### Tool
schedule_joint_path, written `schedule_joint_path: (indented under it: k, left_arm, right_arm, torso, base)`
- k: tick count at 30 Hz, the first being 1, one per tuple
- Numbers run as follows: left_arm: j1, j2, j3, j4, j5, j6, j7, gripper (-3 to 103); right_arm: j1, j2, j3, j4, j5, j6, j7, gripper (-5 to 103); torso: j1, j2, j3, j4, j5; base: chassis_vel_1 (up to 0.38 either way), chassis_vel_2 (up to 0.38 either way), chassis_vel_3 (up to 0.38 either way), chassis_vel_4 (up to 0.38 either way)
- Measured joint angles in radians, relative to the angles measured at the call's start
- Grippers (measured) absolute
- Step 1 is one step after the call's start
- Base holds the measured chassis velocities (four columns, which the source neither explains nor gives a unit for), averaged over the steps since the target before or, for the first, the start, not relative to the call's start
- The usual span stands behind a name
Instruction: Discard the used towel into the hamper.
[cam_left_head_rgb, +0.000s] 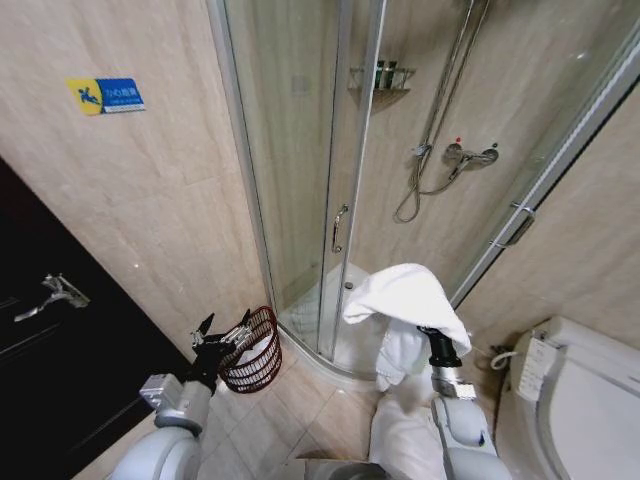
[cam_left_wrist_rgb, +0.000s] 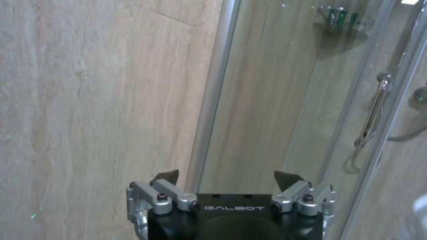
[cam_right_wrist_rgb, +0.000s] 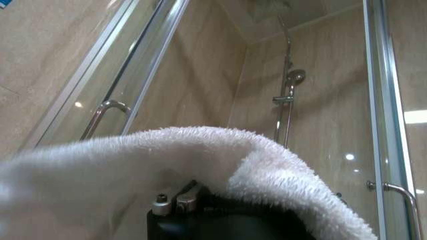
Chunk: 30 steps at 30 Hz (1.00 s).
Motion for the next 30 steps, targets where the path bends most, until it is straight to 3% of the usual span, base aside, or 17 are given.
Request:
schedule_joint_path:
  k: [30]
  left_arm:
    - [0.000, 0.000, 0.000, 0.000, 0.000, 0.000, 0.000, 97]
  right_arm:
    - [0.001, -0.001, 0.000, 0.002, 0.003, -0.002, 0.002, 12]
  torso:
    - [0.000, 0.000, 0.000, 0.0000, 0.0000]
  base:
    - [0.000, 0.000, 0.000, 0.000]
